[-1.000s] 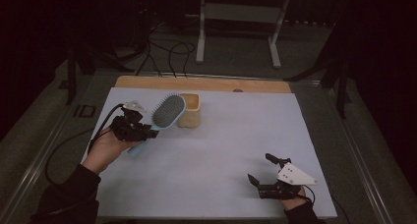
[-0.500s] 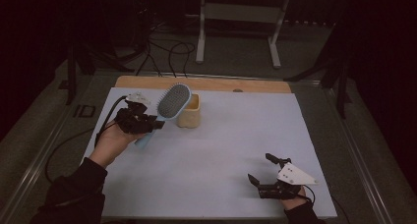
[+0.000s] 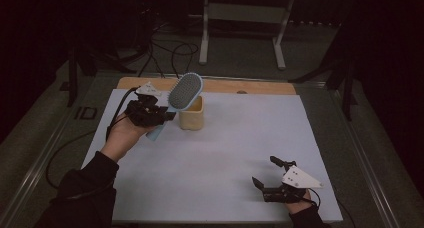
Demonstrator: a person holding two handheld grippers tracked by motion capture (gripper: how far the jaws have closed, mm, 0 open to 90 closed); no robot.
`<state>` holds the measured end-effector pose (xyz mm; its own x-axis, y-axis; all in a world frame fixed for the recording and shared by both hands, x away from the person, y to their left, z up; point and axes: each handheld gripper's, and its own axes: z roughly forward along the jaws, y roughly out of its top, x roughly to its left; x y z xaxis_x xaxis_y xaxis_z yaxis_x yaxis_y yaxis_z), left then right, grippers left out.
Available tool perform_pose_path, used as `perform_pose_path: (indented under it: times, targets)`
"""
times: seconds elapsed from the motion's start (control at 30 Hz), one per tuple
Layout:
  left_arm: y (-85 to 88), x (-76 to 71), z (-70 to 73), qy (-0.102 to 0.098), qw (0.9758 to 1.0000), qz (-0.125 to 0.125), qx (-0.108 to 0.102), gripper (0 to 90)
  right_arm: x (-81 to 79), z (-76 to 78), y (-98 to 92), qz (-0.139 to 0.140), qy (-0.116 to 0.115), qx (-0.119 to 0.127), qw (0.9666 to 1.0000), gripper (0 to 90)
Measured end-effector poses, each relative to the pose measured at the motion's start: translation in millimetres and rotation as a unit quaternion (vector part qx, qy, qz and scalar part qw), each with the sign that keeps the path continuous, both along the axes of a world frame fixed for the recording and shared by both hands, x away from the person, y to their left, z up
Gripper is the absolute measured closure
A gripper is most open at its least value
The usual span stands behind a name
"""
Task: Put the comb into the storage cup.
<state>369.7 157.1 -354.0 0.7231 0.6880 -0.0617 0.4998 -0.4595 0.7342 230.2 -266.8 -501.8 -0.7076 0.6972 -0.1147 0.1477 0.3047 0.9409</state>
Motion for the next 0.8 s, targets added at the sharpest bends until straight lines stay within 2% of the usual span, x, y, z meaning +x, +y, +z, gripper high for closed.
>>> perform_pose_path:
  times: [0.13, 0.33, 0.47, 0.6, 0.8]
  targets:
    - [-6.5, 3.7, 3.7, -0.010, 0.9999, 0.004, -0.002, 70.4, 0.0, -0.1, 0.0, 0.000, 0.000, 0.000, 1.0000, 8.9]
    - [-14.1, 12.0, 9.9, -0.022, 0.9995, 0.010, -0.022, 70.4, 0.1, -0.3, 0.2, 0.000, 0.000, 0.000, 1.0000, 9.0]
    - [-18.8, 17.7, 10.9, -0.029, 0.9991, 0.012, -0.027, 70.4, 0.0, -0.2, -0.2, 0.000, 0.001, 0.000, 1.0000, 8.9]
    - [-21.4, 23.6, 10.6, -0.034, 0.9984, 0.017, -0.041, 70.4, 0.2, -0.4, -0.3, 0.000, 0.000, 0.001, 1.0000, 8.9]
    - [-25.7, 32.5, 10.8, -0.054, 0.9964, 0.025, -0.060, 70.4, 0.1, -0.3, -0.4, -0.001, 0.000, 0.000, 1.0000, 8.9]
